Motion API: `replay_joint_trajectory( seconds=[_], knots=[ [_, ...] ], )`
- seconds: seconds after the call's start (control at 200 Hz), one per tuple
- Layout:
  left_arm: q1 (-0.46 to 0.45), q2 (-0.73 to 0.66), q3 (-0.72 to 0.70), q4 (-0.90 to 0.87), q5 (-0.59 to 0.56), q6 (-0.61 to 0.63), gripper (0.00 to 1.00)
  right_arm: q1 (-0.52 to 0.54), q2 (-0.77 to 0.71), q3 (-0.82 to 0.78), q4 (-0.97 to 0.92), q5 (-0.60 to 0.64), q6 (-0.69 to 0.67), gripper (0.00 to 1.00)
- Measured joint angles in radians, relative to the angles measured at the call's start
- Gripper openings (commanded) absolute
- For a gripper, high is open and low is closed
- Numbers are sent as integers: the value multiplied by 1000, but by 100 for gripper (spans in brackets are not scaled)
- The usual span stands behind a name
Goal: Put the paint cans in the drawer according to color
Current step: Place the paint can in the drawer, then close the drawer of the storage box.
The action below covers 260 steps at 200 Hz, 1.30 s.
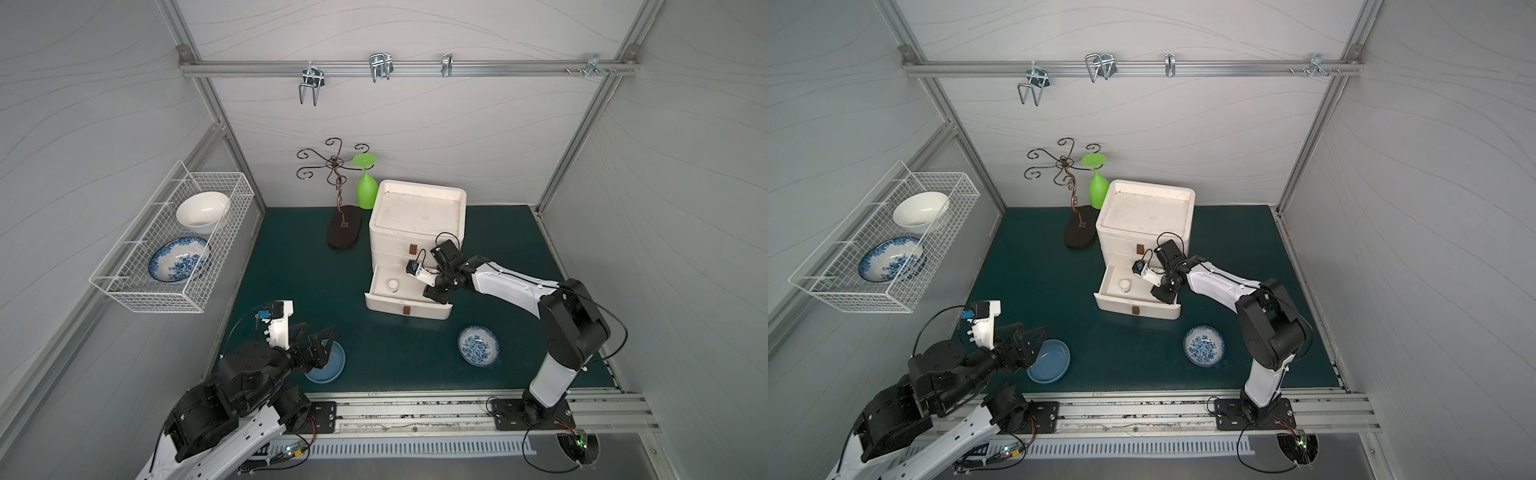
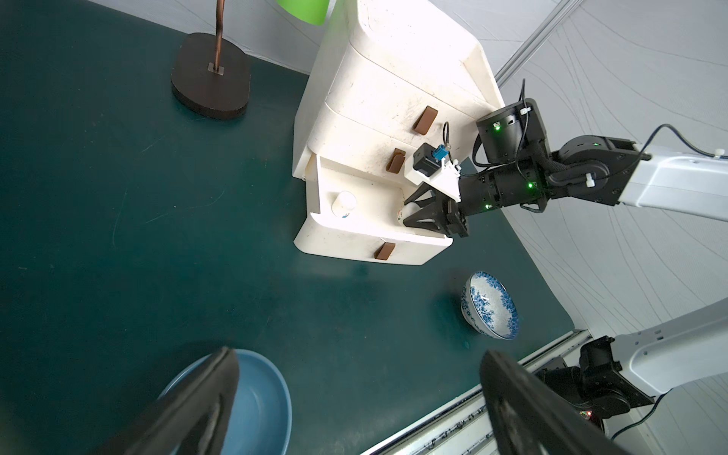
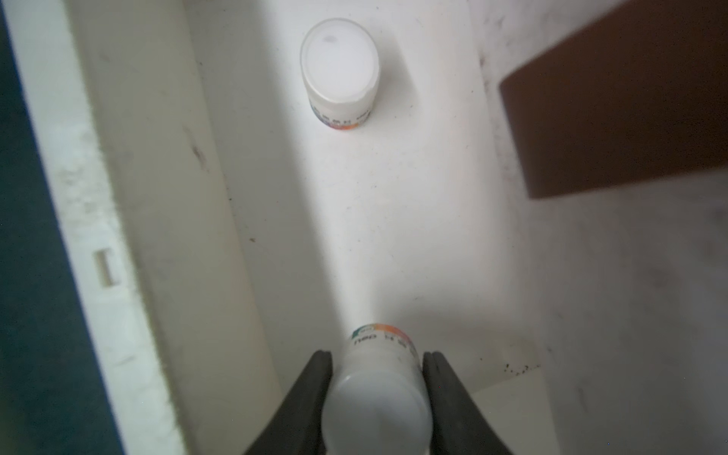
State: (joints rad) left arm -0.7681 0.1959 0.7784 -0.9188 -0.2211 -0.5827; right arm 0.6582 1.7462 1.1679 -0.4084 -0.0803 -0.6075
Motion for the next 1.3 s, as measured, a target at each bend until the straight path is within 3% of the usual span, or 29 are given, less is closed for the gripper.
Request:
replay_joint_trajectory(
  seconds=[0.09, 0.2, 0.205, 0.215, 0.225, 0.265, 0.39, 0.53, 0.61, 0.675, 0.84, 0.921, 1.161, 1.301],
  knots=[
    [0, 14, -1, 3, 8, -15, 100, 0, -1, 7, 1, -22, -3, 65],
    [0, 43, -10, 29, 28, -43, 100, 2, -14, 26, -19, -29, -9, 68],
    [0, 44, -11, 31, 30, -43, 100, 2, -18, 27, -20, -28, -8, 70],
    [0, 49, -13, 36, 31, -47, 100, 2, -24, 28, -24, -25, -8, 90],
    [0, 52, -14, 41, 33, -50, 100, 2, -28, 29, -26, -24, -8, 96],
    [0, 72, -21, 62, 39, -59, 100, 6, -56, 33, -37, -16, -3, 99],
    [-1, 195, -61, 178, 64, -85, 100, 48, -196, 95, -89, 105, 42, 99],
    [-37, 426, -129, 356, 55, -88, 100, 105, -279, 317, -135, 289, 192, 99],
    [-54, 564, -159, 465, 45, -72, 100, 82, -293, 407, -137, 414, 315, 99],
    [-63, 682, -172, 547, 43, -57, 100, 24, -294, 438, -146, 463, 406, 90],
    [-94, 914, -188, 764, 14, -19, 97, -152, -230, 446, -166, 492, 621, 76],
    [-112, 1016, -203, 888, -4, 5, 94, -204, -181, 444, -164, 488, 691, 74],
    [-124, 1214, -217, 1126, -69, 97, 84, -208, -43, 537, -149, 457, 790, 71],
    [-124, 1281, -208, 1185, -99, 133, 78, -206, 8, 579, -146, 455, 817, 64]
  ],
)
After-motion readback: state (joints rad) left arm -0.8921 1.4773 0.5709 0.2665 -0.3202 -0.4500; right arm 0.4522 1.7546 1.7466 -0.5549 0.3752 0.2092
